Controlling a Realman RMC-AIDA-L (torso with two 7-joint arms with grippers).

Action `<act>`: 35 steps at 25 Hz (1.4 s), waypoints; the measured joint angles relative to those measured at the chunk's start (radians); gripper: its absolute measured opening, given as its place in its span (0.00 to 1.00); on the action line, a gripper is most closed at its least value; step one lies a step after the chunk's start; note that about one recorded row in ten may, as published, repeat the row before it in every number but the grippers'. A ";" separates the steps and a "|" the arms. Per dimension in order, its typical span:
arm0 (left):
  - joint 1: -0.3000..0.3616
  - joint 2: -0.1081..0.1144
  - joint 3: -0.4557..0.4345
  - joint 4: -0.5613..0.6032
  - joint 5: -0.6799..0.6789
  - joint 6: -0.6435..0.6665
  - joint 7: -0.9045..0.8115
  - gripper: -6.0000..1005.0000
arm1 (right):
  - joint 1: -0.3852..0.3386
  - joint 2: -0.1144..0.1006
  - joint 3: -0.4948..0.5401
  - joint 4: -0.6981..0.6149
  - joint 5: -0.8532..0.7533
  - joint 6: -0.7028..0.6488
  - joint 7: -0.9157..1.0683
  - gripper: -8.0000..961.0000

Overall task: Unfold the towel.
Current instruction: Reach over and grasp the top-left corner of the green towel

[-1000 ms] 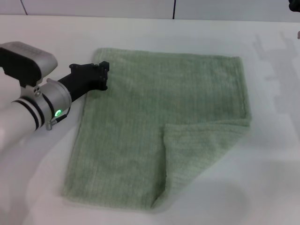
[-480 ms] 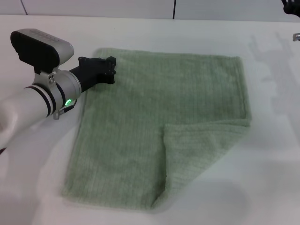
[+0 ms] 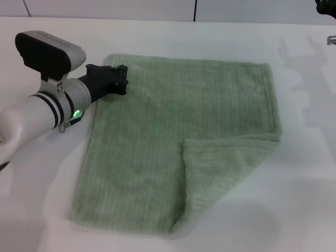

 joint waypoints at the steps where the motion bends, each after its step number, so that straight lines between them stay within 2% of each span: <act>1: -0.007 0.000 0.001 0.000 0.000 -0.021 0.003 0.00 | 0.001 0.000 0.000 0.000 0.000 0.000 0.000 0.76; 35: -0.022 -0.002 0.001 -0.014 -0.005 -0.080 0.023 0.00 | 0.018 -0.004 -0.012 0.000 0.001 0.000 -0.009 0.76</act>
